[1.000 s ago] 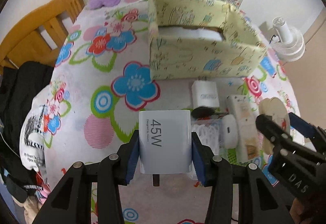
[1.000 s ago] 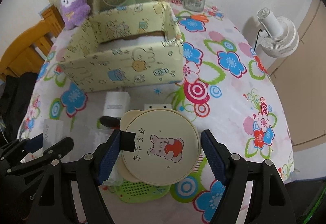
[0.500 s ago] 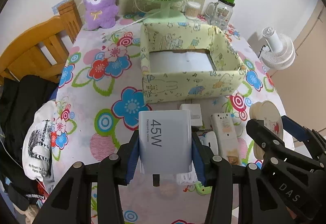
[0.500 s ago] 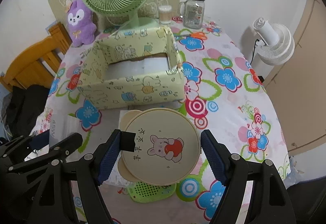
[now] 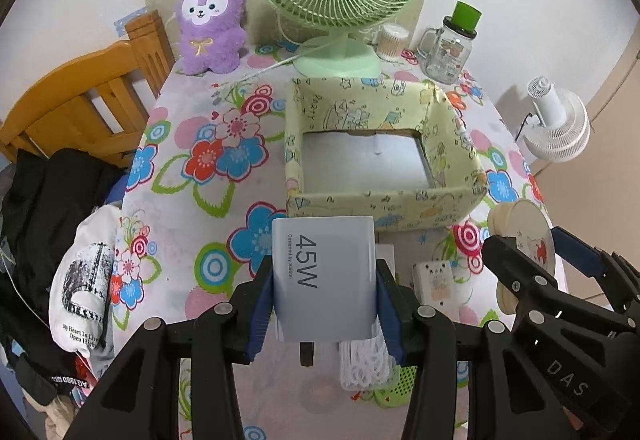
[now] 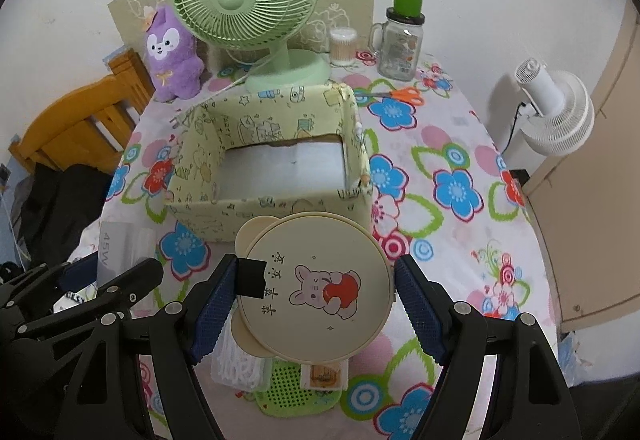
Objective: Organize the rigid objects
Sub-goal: 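Carry the charger with the left gripper into the green box while the right gripper carries the fan there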
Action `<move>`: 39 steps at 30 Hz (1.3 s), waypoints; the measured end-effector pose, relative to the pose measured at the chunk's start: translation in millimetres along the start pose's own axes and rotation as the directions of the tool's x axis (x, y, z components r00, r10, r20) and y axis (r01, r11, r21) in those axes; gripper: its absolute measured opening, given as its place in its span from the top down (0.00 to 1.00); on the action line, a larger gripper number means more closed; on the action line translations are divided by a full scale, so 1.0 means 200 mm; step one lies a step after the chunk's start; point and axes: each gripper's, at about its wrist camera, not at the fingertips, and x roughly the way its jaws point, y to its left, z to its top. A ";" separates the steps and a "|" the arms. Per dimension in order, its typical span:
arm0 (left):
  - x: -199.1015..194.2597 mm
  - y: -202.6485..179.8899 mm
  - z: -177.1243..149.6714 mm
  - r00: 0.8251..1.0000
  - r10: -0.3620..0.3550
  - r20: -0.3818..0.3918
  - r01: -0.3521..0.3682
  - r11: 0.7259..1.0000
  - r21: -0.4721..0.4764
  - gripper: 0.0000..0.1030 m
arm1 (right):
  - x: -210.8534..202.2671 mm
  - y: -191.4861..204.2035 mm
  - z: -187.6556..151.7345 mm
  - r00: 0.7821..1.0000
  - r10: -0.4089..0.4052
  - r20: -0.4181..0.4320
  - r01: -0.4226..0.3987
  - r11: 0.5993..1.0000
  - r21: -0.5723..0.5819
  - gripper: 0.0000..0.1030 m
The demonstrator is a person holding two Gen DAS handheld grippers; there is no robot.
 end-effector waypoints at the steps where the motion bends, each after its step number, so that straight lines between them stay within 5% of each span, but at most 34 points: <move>1: 0.00 0.00 0.02 1.000 0.002 0.003 -0.002 1.000 -0.002 0.53 | 0.01 0.00 0.01 1.000 0.000 0.000 0.000 1.000 -0.005 0.22; 39: 0.37 -0.10 0.45 0.999 0.031 -0.020 -0.031 0.999 -0.016 0.53 | 0.44 -0.15 0.53 0.997 0.058 -0.053 -0.059 0.998 -0.025 0.22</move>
